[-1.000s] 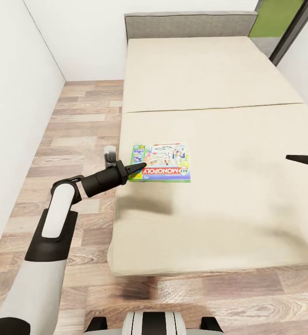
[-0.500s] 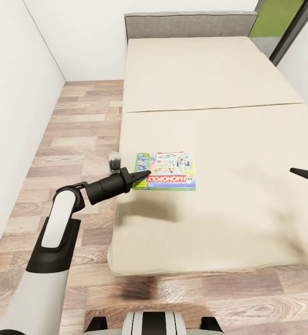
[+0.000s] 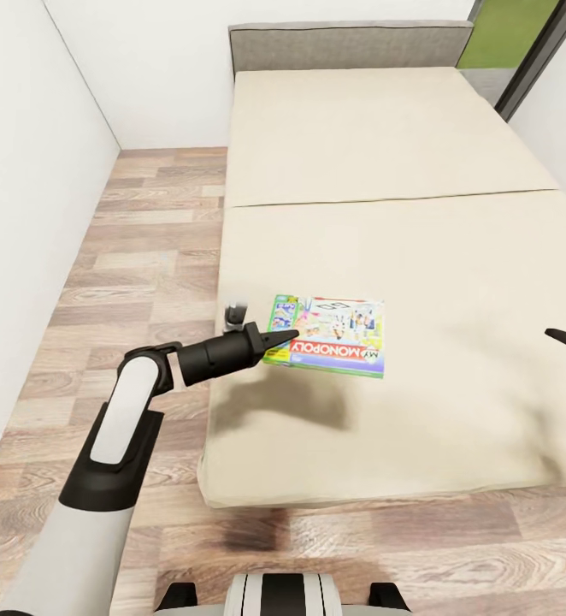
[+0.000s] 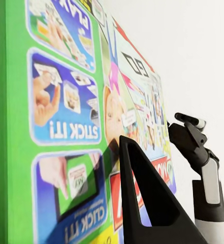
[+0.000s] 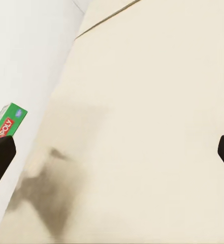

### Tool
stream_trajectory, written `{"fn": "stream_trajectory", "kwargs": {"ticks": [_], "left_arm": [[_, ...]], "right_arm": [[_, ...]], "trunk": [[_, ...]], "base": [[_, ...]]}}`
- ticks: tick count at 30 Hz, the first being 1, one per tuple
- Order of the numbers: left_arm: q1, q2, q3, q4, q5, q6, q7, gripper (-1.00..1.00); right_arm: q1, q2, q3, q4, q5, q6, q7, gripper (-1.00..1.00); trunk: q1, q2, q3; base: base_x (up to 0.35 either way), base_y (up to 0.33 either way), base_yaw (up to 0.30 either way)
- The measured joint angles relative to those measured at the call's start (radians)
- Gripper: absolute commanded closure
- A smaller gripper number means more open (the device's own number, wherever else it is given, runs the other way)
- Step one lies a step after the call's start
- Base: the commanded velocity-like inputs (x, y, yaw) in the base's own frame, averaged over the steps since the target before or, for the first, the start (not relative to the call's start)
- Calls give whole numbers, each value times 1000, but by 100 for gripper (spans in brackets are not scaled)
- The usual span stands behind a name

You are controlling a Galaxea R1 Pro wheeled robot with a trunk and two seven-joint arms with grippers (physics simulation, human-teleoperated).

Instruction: Put all the toys in the child's room - the three board games (two on the bed and one on the table), the two jigsaw puzzles on the table, and the tennis ball on the table - inside the toy box on the table in the child's room.

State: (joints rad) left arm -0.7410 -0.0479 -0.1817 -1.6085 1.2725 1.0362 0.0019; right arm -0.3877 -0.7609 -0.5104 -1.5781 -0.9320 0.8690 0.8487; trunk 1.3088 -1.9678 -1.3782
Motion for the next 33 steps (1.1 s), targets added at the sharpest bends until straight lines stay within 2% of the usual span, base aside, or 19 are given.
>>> {"fn": "stream_trajectory", "kwargs": {"ticks": [5,7,8,11,16,19,33], "left_arm": [[1,0,-7,0,0,1,1,100],[2,-1,-11,0,1,0,2,100],[2,-1,-11,0,1,0,2,100],[3,-1,-13,0,2,1,1,100],[3,0,-13,0,2,1,-1,100],[4,1,-11,1,3,-1,-2,100],[4,0,-12,1,3,0,-4,100]], "right_arm": [[62,13,-42,-2,23,-1,1,-100],[121,35,-72,-17,31,-4,7,-100],[123,35,-73,-18,30,-4,7,-100],[165,54,-108,-27,34,-5,23,-100],[187,65,-140,-32,36,-6,34,-100],[206,74,-175,-36,38,-5,45,-100],[211,78,-176,-37,38,-1,48,-100]], "trunk": [[0,0,0],[0,0,0],[0,0,0],[0,0,0],[0,0,0],[-11,21,9],[-65,119,53]], "base": [[0,0,0],[0,0,0],[0,0,0],[0,0,0],[0,0,0],[0,0,0],[0,0,0]]}}
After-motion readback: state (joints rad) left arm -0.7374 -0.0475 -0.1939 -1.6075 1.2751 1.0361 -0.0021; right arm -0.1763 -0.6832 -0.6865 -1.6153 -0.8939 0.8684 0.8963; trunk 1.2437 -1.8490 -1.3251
